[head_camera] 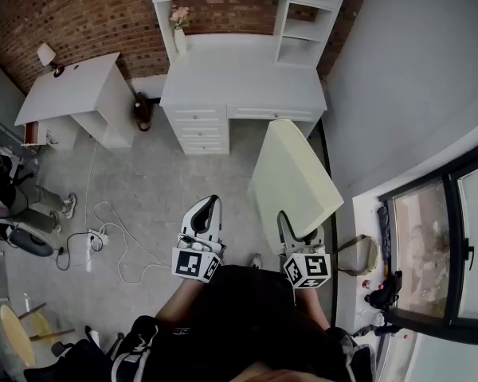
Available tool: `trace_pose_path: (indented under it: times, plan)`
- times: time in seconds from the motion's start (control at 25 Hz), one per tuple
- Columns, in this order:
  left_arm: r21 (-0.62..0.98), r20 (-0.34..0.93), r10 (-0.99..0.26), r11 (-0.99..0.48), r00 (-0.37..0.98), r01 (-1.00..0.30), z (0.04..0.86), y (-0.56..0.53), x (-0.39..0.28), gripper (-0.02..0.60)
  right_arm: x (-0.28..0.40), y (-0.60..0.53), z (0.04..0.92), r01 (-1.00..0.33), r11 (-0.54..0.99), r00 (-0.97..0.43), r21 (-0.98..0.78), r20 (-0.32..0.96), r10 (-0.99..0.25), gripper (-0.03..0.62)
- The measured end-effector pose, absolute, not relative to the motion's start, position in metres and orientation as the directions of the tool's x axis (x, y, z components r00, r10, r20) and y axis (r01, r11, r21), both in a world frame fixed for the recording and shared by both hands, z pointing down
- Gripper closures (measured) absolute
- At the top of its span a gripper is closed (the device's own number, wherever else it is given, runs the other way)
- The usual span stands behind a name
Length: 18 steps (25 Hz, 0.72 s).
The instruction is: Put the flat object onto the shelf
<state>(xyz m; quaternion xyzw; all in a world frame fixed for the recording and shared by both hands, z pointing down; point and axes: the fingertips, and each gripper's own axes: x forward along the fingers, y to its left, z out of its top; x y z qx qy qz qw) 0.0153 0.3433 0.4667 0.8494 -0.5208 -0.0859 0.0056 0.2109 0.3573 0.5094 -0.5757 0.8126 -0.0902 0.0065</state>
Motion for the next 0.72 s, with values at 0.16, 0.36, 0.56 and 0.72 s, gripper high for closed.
trace_pose_path:
  times: [0.16, 0.36, 0.56, 0.72]
  plan:
    - [0.103, -0.146, -0.885, -0.458, 0.442, -0.883, 0.466, 0.345, 0.015, 0.572, 0.21, 0.358, 0.509, -0.932, 0.326, -0.342, -0.159, 0.088, -0.936, 0.318]
    - [0.101, -0.146, -0.887, -0.453, 0.438, -0.885, 0.466, 0.344, 0.016, 0.572, 0.211, 0.358, 0.51, -0.931, 0.329, -0.345, -0.159, 0.086, -0.935, 0.319]
    - [0.101, -0.14, -0.89, -0.449, 0.434, -0.888, 0.467, 0.342, 0.024, 0.572, 0.218, 0.357, 0.51, -0.925, 0.338, -0.356, -0.173, 0.081, -0.931, 0.316]
    - [0.103, -0.127, -0.894, -0.444, 0.431, -0.89, 0.468, 0.337, 0.035, 0.572, 0.229, 0.353, 0.51, -0.92, 0.348, -0.366, -0.178, 0.082, -0.927, 0.316]
